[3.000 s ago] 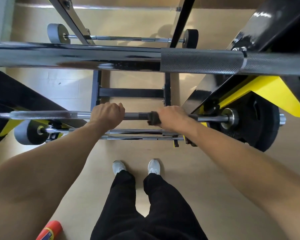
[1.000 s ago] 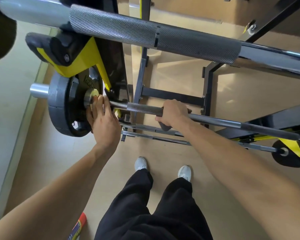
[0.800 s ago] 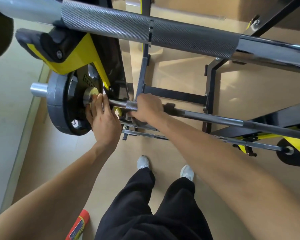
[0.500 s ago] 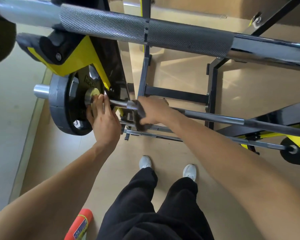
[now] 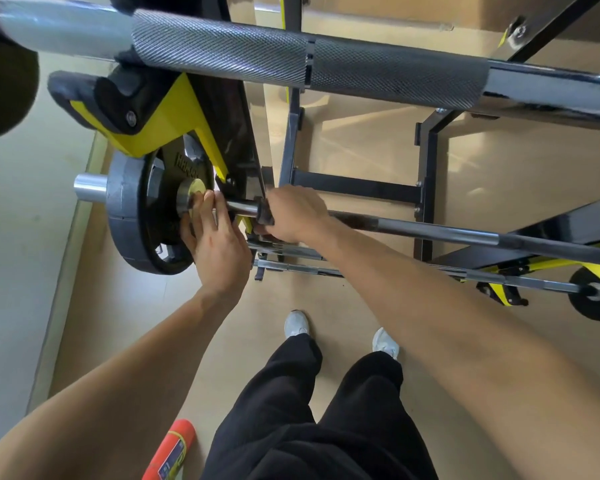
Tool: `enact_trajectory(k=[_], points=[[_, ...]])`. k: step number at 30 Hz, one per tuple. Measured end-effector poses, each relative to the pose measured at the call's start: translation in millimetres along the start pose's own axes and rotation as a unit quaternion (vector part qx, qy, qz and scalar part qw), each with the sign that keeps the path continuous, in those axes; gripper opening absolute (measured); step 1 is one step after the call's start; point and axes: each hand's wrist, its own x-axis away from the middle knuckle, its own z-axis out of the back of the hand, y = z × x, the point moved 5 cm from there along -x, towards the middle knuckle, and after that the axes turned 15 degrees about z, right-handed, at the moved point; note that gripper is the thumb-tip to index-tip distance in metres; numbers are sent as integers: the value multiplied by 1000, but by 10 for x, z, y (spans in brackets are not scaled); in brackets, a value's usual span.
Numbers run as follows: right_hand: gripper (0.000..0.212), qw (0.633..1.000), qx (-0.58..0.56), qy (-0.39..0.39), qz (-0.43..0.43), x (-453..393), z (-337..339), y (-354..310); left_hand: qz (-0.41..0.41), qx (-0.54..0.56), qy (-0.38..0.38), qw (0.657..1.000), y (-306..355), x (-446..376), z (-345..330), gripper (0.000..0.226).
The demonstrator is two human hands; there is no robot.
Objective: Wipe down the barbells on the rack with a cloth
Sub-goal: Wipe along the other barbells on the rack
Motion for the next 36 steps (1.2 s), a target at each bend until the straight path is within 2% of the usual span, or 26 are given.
enact_trajectory(k=[3, 5, 8, 11, 13, 17, 21, 23, 26, 29, 31, 33, 36], points=[[38, 1000, 18, 8, 8, 62, -27, 7, -11, -8, -4, 1000, -22, -10, -4, 50], [37, 1000, -2, -29, -1, 280, -23, 230, -20, -10, -13, 1000, -41, -7, -1, 51], [37, 989, 32, -118, -80, 775, 35, 834, -22, -9, -16, 1000, -37, -13, 4, 51], [44, 979, 67, -149, -125, 1008, 78, 1055, -11, -1, -8, 1000, -22, -18, 3, 51], [43, 982, 62, -144, -106, 831, 66, 900, -7, 5, -9, 1000, -19, -22, 0, 51], [43, 998, -1, -66, -14, 206, 1, 244, -5, 7, -8, 1000, -14, -17, 0, 50], [38, 1000, 3, 3, -10, 53, -14, 9, -12, 0, -10, 1000, -22, -29, -3, 51], [42, 1000, -9, -6, 4, 171, -32, 91, -15, -4, -12, 1000, -27, -23, 2, 52], [36, 999, -34, -34, -3, 378, -19, 275, -21, 1, -21, 1000, -30, -18, 13, 52], [28, 990, -26, -119, -72, 686, 5, 717, -22, 4, -19, 1000, -41, -28, 19, 51], [33, 979, -1, -163, -124, 909, 42, 973, -20, 8, -25, 999, -41, -30, 12, 51], [38, 973, 36, -175, -148, 931, 49, 1008, -16, 9, -27, 999, -30, -33, 14, 52], [31, 984, 19, -134, -114, 624, 2, 703, -13, 5, -38, 999, -19, -31, 23, 53]])
